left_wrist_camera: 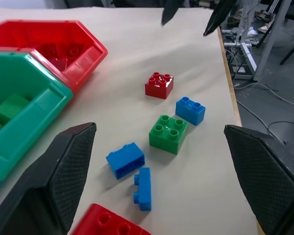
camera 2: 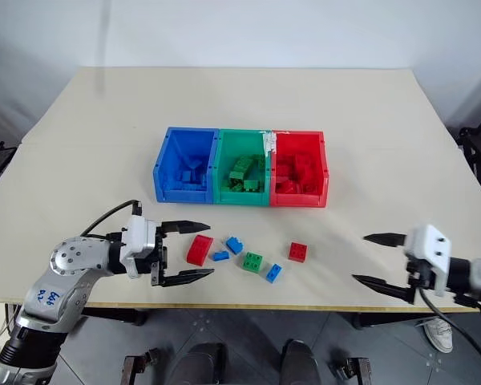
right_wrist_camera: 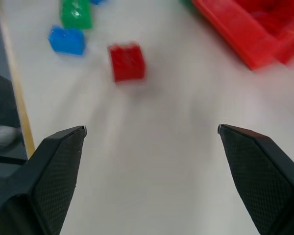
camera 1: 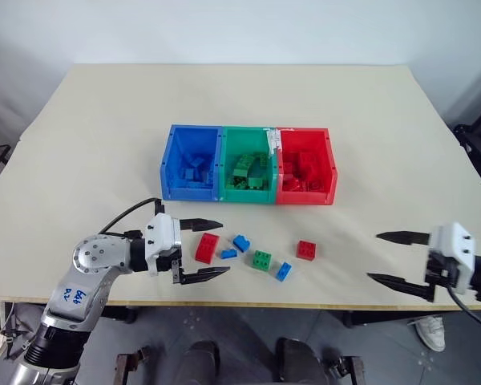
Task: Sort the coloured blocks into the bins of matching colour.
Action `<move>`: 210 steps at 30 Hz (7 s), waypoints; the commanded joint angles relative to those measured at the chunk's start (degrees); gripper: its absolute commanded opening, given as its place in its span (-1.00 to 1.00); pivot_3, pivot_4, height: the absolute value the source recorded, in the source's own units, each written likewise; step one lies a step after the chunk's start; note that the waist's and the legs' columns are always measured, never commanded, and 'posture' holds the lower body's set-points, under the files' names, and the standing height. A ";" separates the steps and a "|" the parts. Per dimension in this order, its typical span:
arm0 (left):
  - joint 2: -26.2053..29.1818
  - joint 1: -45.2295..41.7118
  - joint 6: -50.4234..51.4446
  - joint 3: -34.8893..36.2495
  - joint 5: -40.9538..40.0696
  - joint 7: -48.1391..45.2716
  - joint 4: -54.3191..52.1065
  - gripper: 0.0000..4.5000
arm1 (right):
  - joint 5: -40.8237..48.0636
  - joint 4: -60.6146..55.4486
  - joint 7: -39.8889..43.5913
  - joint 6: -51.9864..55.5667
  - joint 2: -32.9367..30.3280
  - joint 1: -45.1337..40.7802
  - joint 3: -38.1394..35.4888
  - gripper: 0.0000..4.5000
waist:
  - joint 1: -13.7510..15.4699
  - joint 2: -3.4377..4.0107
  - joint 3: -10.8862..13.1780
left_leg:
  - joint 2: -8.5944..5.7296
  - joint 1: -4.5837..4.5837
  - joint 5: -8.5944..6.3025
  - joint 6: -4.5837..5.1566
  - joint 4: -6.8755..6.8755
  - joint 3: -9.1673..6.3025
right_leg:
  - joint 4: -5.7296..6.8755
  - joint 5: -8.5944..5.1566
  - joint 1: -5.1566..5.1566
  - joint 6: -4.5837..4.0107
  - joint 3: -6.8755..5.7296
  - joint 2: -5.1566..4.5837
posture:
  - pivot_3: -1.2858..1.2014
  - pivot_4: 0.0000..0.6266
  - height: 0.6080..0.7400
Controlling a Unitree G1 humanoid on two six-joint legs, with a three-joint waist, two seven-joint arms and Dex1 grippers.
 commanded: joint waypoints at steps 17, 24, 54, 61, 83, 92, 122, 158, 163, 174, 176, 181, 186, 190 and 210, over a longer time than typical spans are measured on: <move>4.24 10.85 0.41 9.02 -1.40 3.01 -7.06 1.00 | -19.35 -4.26 -10.06 13.75 2.55 -18.61 25.39 -0.04 | 1.20 0.03 0.03 | -0.02 -0.22 -0.11 0.04 0.13 -0.02 | -0.01 0.00 -0.15 -0.01 0.02 0.02 | 0.03 -0.52 1.00; 2.13 9.75 -3.14 11.03 -0.11 5.32 -4.73 1.00 | -7.94 -2.76 -11.04 18.48 8.76 -23.42 16.96 -0.35 | 1.20 0.01 0.05 | -0.02 -0.21 -0.12 0.06 0.25 -0.02 | 0.05 0.00 -0.12 -0.01 0.03 0.02 | 0.03 -0.52 1.00; 1.29 5.99 -3.35 8.62 -0.03 2.47 1.06 1.00 | 0.99 7.82 2.63 2.82 5.67 -22.00 3.18 0.99 | 1.22 0.12 0.13 | 0.06 -1.04 -0.35 0.24 0.87 0.31 | 0.30 0.08 -0.87 0.02 0.12 0.09 | 0.03 -0.52 1.00; -1.00 -0.94 -4.21 1.68 0.92 -0.91 5.08 1.00 | -1.03 5.64 8.98 -3.91 -1.61 -5.19 0.02 0.99 | 0.28 0.13 0.12 | 0.21 -0.81 -0.35 0.23 0.90 0.67 | 0.41 0.12 -0.87 0.03 0.27 0.11 | 0.03 -0.52 1.00; 3.51 10.47 -3.76 9.62 -0.59 0.28 -1.98 1.00 | -10.99 -4.98 -5.42 10.21 11.34 -16.41 26.68 0.58 | 1.06 0.12 0.13 | 0.23 -0.87 -0.36 0.22 1.01 0.65 | 0.42 0.18 -0.94 0.00 0.36 0.14 | 0.03 -0.52 1.00; 3.07 12.31 -2.63 11.50 -0.93 2.88 -3.69 1.00 | -7.51 -2.60 1.37 6.11 10.33 -18.71 24.44 -0.32 | 1.06 0.12 0.13 | 0.23 -0.86 -0.36 0.22 1.01 0.66 | 0.43 0.18 -0.94 0.00 0.36 0.15 | 0.03 -0.52 1.00; -4.98 25.25 -4.09 22.56 -0.99 17.81 -9.84 1.00 | -18.33 48.08 -25.48 -1.59 50.49 -68.30 24.48 0.97 | -2.13 0.01 0.06 | 0.42 -1.02 -0.32 0.03 0.87 1.22 | 1.36 0.20 -2.04 -0.39 0.62 0.26 | 0.03 -0.52 1.00; 2.86 6.04 -5.81 7.36 0.22 -1.23 4.48 1.00 | -7.48 -13.24 -14.90 23.58 15.88 -19.10 26.45 0.99 | -0.01 -0.06 0.08 | 0.53 -0.91 -0.47 0.29 1.29 1.96 | 1.18 0.46 -1.89 -0.22 0.82 0.17 | 0.03 -0.52 1.00; 3.20 12.13 -4.95 10.63 -0.05 0.61 -0.18 1.00 | -14.61 -7.06 -17.71 21.55 16.90 -22.67 31.51 0.82 | 0.14 -0.08 0.07 | 0.50 -0.93 -0.48 0.31 1.28 1.92 | 1.18 0.46 -1.89 -0.23 0.81 0.17 | 0.03 -0.52 1.00; 2.05 14.30 -4.81 12.28 0.43 4.88 -3.20 1.00 | -10.43 -4.61 -14.21 20.28 19.92 -25.02 28.71 -0.81 | -0.17 -0.10 0.06 | 0.51 -0.92 -0.48 0.31 1.26 1.93 | 1.20 0.46 -1.91 -0.23 0.81 0.17 | 0.03 -0.52 1.00; 2.08 14.93 -5.10 12.91 0.45 5.36 -3.31 1.00 | -9.85 -3.74 -12.98 18.62 19.65 -25.43 27.85 -0.81 | -0.17 -0.10 0.06 | 0.51 -0.92 -0.48 0.31 1.26 1.93 | 1.20 0.46 -1.90 -0.23 0.81 0.17 | 0.03 -0.52 1.00; 2.00 15.57 -5.06 13.67 0.56 6.10 -3.35 1.00 | -9.74 -0.79 -9.10 18.30 17.16 -27.69 26.82 -0.81 | -0.19 -0.10 0.06 | 0.51 -0.91 -0.48 0.31 1.26 1.94 | 1.19 0.46 -1.91 -0.23 0.81 0.17 | 0.03 -0.52 1.00; 2.33 15.29 -4.62 13.32 0.32 5.99 -3.26 1.00 | -7.58 0.13 -1.65 14.63 16.31 -29.64 27.39 -0.27 | -0.16 -0.10 0.06 | 0.52 -0.92 -0.49 0.32 1.26 1.95 | 1.17 0.46 -1.90 -0.23 0.81 0.17 | 0.03 -0.52 1.00; 2.38 14.88 -4.87 13.11 0.59 5.84 -2.89 1.00 | -10.04 2.53 -0.39 12.12 18.12 -31.65 30.11 0.35 | -0.35 -0.10 0.06 | 0.52 -0.91 -0.49 0.32 1.24 1.95 | 1.18 0.46 -1.91 -0.23 0.81 0.18 | 0.03 -0.52 1.00; 2.39 15.25 -4.18 13.56 0.35 6.23 -4.03 1.00 | -19.69 13.46 -3.22 4.19 27.21 -34.18 36.86 0.61 | -0.35 -0.12 0.05 | 0.52 -0.89 -0.47 0.30 1.24 1.95 | 1.23 0.46 -1.94 -0.23 0.81 0.18 | 0.03 -0.52 1.00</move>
